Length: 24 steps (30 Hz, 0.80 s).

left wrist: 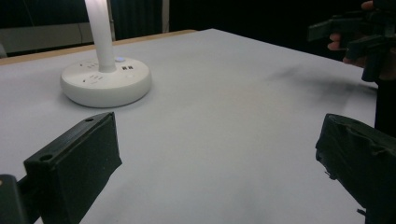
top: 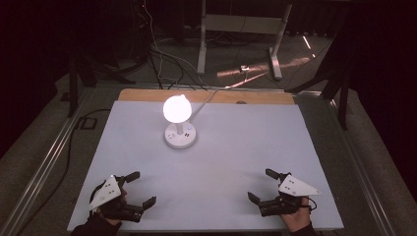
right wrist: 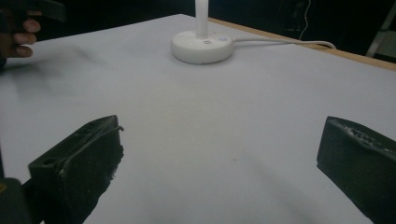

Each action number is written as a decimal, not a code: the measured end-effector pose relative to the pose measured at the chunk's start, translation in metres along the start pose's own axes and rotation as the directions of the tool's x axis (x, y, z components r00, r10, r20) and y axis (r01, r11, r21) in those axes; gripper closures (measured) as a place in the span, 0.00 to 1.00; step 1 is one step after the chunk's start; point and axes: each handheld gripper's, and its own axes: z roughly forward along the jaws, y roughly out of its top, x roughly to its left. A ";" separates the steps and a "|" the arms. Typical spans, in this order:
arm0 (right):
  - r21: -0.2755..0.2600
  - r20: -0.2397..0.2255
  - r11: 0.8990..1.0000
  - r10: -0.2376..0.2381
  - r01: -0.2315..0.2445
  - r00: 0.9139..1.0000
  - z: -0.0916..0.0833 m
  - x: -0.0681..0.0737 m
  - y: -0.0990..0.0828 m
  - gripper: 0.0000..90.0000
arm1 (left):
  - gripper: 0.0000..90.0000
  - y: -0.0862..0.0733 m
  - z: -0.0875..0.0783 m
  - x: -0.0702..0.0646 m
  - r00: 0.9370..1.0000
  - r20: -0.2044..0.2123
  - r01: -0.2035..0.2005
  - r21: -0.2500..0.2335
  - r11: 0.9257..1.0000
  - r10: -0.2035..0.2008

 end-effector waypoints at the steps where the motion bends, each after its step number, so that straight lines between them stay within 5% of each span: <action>1: 0.004 0.001 1.000 -0.001 0.001 1.000 0.001 0.000 0.000 0.00 | 0.00 0.000 0.000 -0.001 1.000 0.000 -0.008 0.004 1.000 0.008; 24: -0.026 0.024 1.000 -0.001 0.002 1.000 -0.001 0.001 0.005 0.00 | 0.00 0.002 -0.001 -0.005 0.999 0.046 -0.004 0.023 1.000 0.003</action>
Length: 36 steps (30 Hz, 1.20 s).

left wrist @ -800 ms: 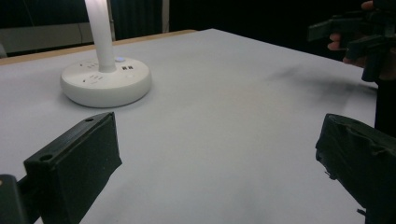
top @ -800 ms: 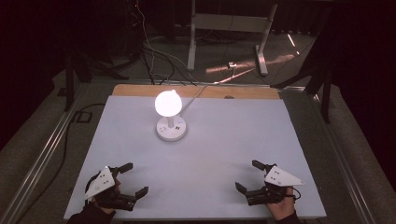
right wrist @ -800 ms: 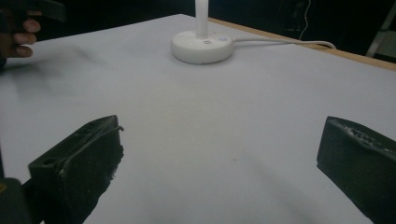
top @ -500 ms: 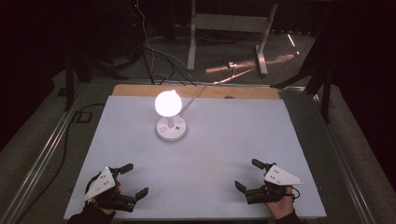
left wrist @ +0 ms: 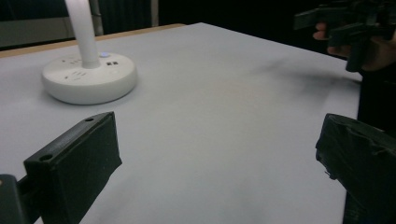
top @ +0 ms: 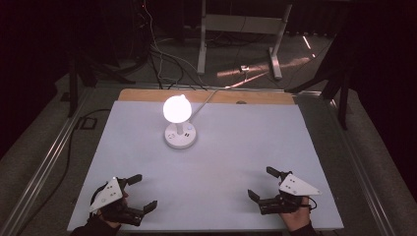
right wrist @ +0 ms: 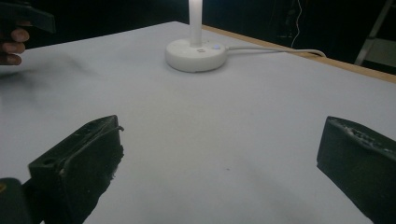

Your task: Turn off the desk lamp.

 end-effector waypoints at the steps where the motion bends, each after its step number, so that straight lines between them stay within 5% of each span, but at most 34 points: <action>1: -0.002 -0.001 1.000 0.000 0.000 1.000 0.000 0.000 0.000 0.00 | 0.00 0.001 0.000 0.000 1.000 0.003 0.000 0.005 1.000 0.000; 15: -0.021 -0.001 1.000 0.002 -0.002 1.000 -0.001 0.004 0.004 0.00 | 0.00 0.030 0.003 -0.003 0.997 0.055 -0.047 0.027 0.999 0.045; 36: -0.041 -0.001 0.999 0.015 -0.015 1.000 -0.004 0.002 0.005 0.00 | 0.00 0.083 0.021 0.024 0.998 0.008 -0.059 0.013 0.998 0.059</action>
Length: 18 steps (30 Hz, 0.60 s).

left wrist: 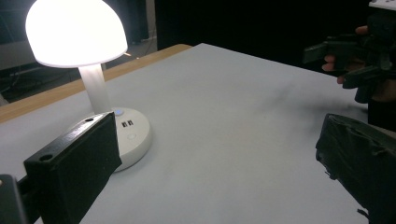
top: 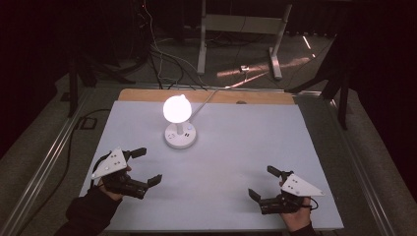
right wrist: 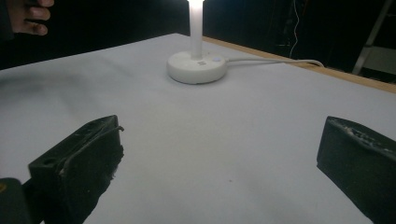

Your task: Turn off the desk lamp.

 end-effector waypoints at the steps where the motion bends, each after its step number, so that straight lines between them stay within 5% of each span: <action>1: -0.001 -0.001 1.000 0.001 -0.001 1.000 0.000 0.000 0.000 0.00 | 0.00 0.002 0.002 0.001 1.000 -0.009 0.001 0.003 1.000 0.000; 18: -0.004 -0.008 1.000 0.004 -0.004 1.000 0.000 0.000 0.001 0.00 | 0.00 0.012 0.038 0.016 0.995 -0.073 0.068 0.022 0.997 -0.066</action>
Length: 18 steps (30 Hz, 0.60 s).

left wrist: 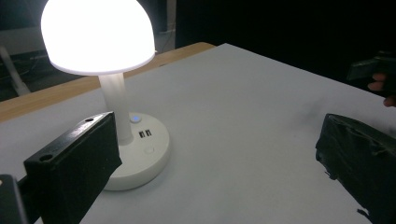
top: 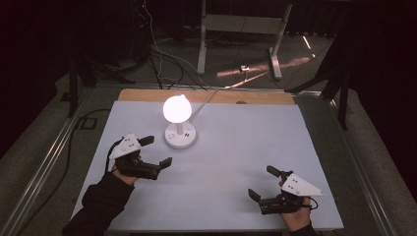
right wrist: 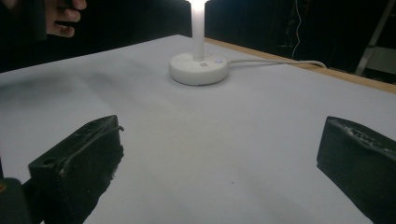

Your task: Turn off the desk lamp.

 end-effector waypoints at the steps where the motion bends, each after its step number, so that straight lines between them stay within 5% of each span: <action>1: 0.001 0.000 1.000 0.000 0.000 1.000 0.000 0.000 0.000 0.00 | 0.00 0.001 0.003 0.000 1.000 -0.005 0.002 0.003 1.000 -0.002; 10: -0.005 -0.006 1.000 0.000 0.000 1.000 0.000 0.000 0.001 0.00 | 0.00 0.001 0.028 0.007 0.996 -0.081 0.029 0.029 0.999 -0.026; 18: -0.006 -0.009 1.000 0.002 -0.002 1.000 -0.001 0.000 0.001 0.00 | 0.00 -0.003 0.048 0.012 0.982 -0.184 0.043 0.044 0.998 -0.034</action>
